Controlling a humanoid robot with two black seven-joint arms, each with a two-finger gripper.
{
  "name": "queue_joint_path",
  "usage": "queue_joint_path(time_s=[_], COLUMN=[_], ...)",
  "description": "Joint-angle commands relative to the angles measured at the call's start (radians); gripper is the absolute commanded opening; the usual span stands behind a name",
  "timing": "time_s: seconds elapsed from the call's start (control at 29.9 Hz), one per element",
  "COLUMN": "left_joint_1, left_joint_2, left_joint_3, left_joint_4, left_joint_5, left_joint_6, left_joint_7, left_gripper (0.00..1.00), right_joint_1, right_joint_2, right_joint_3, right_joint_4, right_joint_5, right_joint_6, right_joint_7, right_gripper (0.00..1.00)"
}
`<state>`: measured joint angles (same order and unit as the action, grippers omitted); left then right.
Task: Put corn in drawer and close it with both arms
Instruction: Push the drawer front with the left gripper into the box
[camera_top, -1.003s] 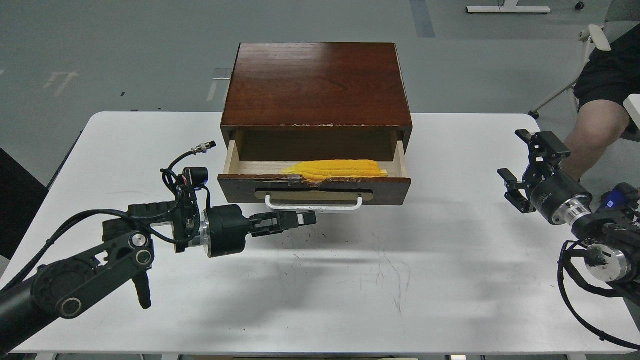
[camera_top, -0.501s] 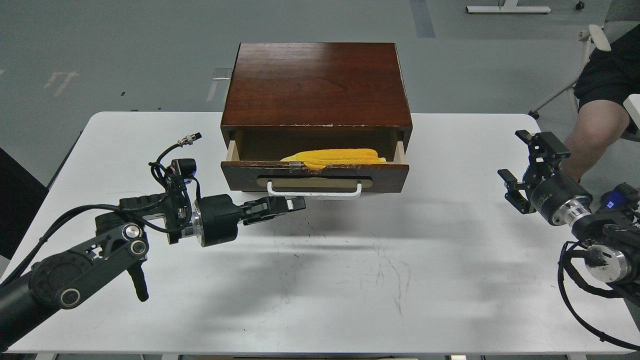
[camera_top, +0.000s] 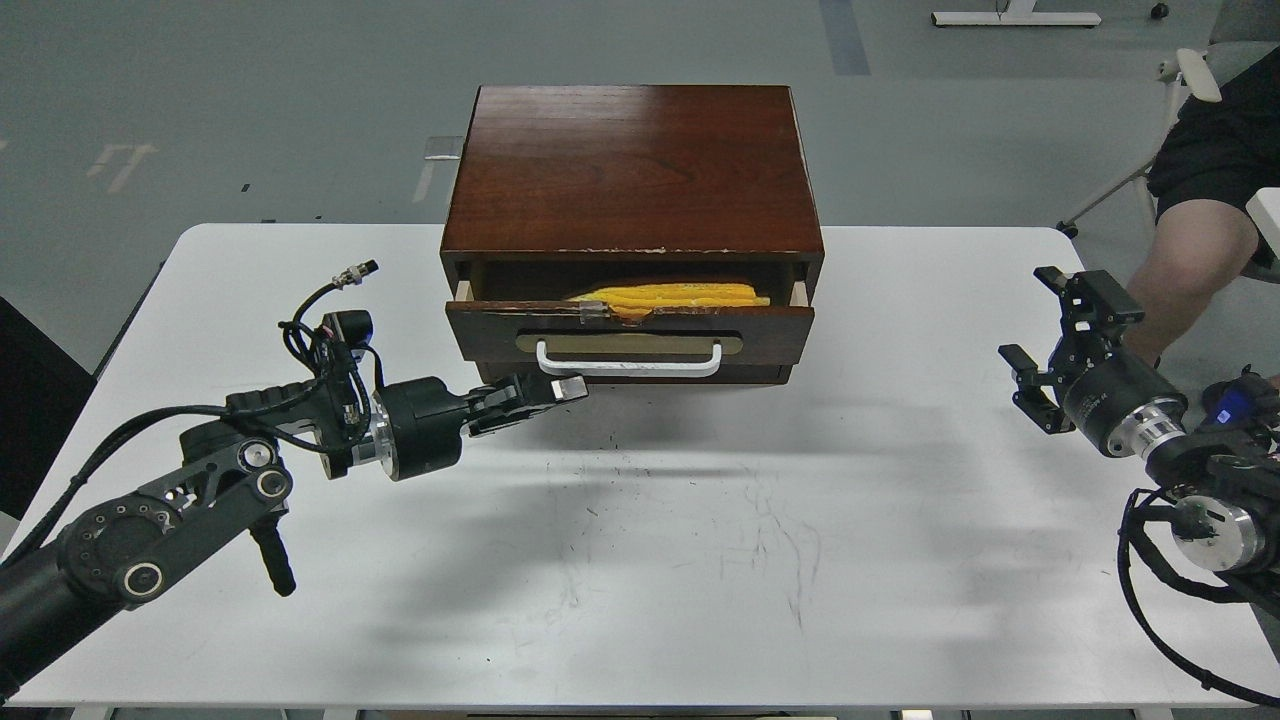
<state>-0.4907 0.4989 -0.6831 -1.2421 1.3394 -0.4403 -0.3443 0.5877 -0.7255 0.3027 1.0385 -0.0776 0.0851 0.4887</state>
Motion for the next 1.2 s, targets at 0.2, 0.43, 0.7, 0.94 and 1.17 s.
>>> queue_joint_path(time_s=[0.2, 0.43, 0.7, 0.94, 1.17], left_joint_1=[-0.011, -0.025, -0.042, -0.060, -0.075], left_joint_2=[0.001, 0.000, 0.000, -0.011, -0.037], left_joint_3=[-0.006, -0.009, -0.009, -0.009, -0.009], left_joint_4=[0.029, 0.046, 0.075, 0.107, 0.136], left_joint_5=[-0.036, -0.046, -0.048, -0.048, -0.048], left_joint_6=[0.009, 0.037, 0.046, 0.049, 0.049], left_joint_7=[0.001, 0.002, 0.013, 0.014, 0.014], left_gripper=[0.00, 0.00, 0.00, 0.00, 0.00], right_joint_1=[0.000, -0.006, -0.008, -0.009, -0.014], right_joint_2=[0.000, 0.000, 0.000, 0.000, 0.000], right_joint_3=[0.000, 0.003, 0.003, 0.006, 0.007], right_joint_4=[0.000, -0.002, -0.002, -0.002, -0.002], right_joint_5=[0.001, -0.001, -0.001, 0.001, 0.001], right_joint_6=[-0.002, -0.004, -0.004, -0.005, -0.005], right_joint_7=[0.000, 0.000, 0.000, 0.000, 0.000], right_gripper=[1.00, 1.00, 1.00, 1.00, 1.00])
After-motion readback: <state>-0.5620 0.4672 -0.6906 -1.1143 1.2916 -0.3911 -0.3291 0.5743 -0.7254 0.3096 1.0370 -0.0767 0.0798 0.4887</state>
